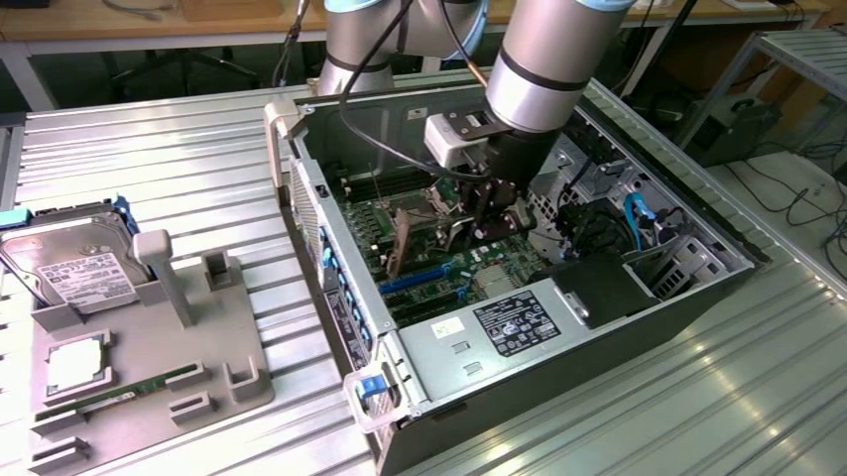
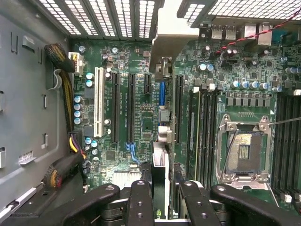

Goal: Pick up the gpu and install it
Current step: 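Insert the gpu into the slot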

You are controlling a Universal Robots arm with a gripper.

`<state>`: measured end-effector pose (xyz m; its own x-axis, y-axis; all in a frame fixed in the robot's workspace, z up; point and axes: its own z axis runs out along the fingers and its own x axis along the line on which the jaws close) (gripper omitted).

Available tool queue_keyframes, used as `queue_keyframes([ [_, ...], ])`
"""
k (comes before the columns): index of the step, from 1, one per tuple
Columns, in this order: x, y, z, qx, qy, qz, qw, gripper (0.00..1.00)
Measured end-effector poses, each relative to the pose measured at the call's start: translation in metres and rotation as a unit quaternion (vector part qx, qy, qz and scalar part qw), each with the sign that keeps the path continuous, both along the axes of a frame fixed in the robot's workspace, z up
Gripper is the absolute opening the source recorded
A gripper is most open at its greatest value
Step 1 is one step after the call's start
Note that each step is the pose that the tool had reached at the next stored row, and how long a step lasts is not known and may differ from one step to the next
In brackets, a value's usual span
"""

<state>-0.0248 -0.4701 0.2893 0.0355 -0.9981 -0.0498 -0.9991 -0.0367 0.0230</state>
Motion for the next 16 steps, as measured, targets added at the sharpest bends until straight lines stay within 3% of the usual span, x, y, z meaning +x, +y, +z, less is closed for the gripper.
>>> queue_keyframes([
  [5,0.000,-0.0016,-0.0002,0.0000,0.0000,0.000,1.0000,0.27],
  [9,-0.016,0.0014,-0.0094,-0.0001,-0.0001,-0.008,1.0000,0.27],
  [11,-0.021,0.0045,-0.0102,0.0001,-0.0102,-0.009,0.9999,0.27],
  [12,-0.022,0.0062,-0.0115,0.0002,-0.0130,-0.009,0.9999,0.27],
  [16,-0.029,0.0074,-0.0182,-0.0001,-0.0127,-0.021,0.9997,0.27],
])
